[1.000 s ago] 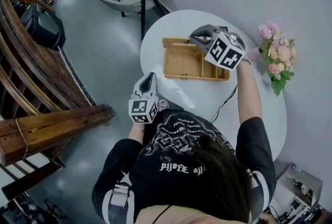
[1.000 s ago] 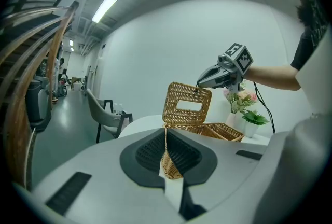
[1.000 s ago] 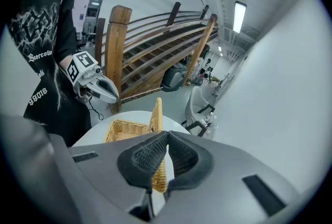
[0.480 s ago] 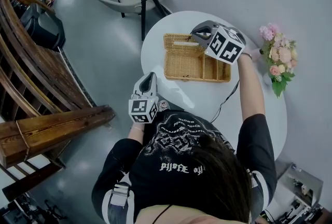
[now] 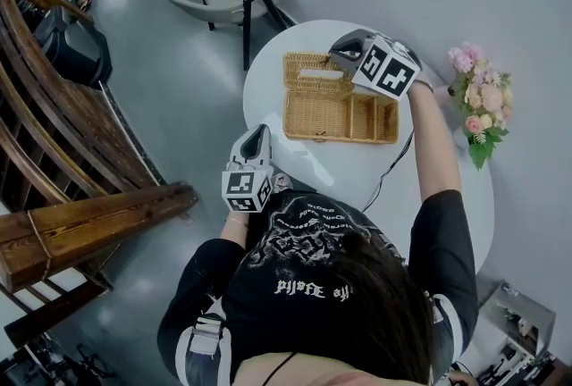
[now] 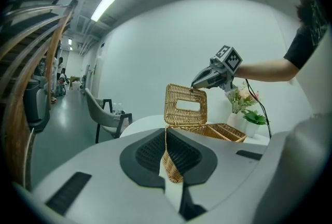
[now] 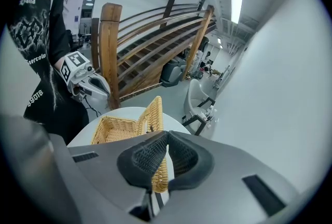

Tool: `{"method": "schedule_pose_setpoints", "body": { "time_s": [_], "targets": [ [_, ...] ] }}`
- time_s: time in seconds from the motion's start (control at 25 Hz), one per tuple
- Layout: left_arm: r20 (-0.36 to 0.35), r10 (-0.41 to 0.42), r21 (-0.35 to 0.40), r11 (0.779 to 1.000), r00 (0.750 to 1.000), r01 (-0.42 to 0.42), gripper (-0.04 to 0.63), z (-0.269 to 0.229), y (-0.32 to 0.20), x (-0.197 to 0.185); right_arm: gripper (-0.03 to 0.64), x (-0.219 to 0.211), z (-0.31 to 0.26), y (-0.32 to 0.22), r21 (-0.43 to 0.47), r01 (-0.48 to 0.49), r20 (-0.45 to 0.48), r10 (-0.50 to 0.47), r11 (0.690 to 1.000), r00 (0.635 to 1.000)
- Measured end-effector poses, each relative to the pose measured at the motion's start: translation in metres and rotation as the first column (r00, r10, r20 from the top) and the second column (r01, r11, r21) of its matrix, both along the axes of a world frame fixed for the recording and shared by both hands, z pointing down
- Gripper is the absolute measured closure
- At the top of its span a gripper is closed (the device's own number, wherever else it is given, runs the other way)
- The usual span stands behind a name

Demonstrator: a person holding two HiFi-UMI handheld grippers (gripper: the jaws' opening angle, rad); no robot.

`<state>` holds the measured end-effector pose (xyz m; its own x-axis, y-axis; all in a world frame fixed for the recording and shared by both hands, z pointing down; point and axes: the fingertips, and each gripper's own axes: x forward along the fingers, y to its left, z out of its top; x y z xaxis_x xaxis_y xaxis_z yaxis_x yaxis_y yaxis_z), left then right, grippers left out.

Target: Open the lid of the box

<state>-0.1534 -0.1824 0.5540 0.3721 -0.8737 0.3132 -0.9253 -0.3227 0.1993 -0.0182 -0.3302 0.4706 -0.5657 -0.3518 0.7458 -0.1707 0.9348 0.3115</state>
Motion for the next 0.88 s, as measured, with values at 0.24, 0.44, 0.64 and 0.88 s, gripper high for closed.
{"method": "schedule_pose_setpoints", "body": {
  "time_s": [0.24, 0.44, 0.64, 0.88],
  "targets": [
    [-0.001, -0.005, -0.018, 1.000, 1.000, 0.005, 0.571, 0.005, 0.001, -0.003, 0.583, 0.001, 0.006, -0.016, -0.058, -0.007, -0.015, 0.006, 0.998, 1.000],
    [0.000, -0.017, -0.029, 0.999, 1.000, 0.017, 0.571, 0.007, 0.000, -0.008, 0.583, 0.000, 0.010, -0.025, -0.072, -0.008, -0.020, 0.007, 0.997, 1.000],
    [0.005, -0.018, -0.037, 0.999, 1.000, 0.018, 0.571, 0.009, -0.003, -0.007, 0.583, 0.002, 0.017, -0.034, -0.126, -0.030, 0.005, 0.031, 0.992, 1.000],
    [-0.003, -0.011, -0.055, 0.998, 1.000, 0.011, 0.571, 0.011, -0.006, -0.005, 0.583, 0.003, 0.022, -0.046, -0.215, 0.007, -0.007, -0.009, 0.977, 1.000]
  ]
}}
